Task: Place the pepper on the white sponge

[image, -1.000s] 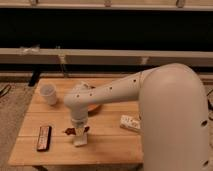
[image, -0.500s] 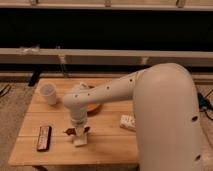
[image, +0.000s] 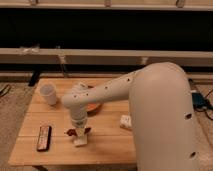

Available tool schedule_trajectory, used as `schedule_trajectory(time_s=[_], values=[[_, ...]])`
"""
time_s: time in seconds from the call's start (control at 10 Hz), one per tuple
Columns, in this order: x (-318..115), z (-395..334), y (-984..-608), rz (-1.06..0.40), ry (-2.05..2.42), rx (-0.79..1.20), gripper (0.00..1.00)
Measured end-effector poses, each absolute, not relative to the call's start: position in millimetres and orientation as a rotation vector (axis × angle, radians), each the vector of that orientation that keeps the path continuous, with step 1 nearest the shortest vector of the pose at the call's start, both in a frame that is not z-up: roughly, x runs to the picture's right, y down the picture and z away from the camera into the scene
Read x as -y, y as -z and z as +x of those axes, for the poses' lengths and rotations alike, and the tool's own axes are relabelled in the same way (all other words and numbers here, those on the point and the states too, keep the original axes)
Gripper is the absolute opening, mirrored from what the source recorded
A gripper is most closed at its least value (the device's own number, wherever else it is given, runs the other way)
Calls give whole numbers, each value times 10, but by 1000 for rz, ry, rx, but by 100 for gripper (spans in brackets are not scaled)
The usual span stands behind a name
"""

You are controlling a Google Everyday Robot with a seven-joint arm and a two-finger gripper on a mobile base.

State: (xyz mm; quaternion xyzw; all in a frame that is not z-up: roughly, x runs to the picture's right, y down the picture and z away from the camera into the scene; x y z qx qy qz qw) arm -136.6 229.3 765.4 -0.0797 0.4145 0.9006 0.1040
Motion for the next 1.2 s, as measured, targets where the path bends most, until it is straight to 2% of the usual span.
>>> schedule_trajectory(time_s=[0.2, 0.6, 1.2], values=[[-2312, -1375, -7659, -222, -2654, -1230, 43], [-2322, -1352, -7663, -194, -2663, -1230, 79], [-2296, -1365, -7661, -190, -2668, -1210, 80]])
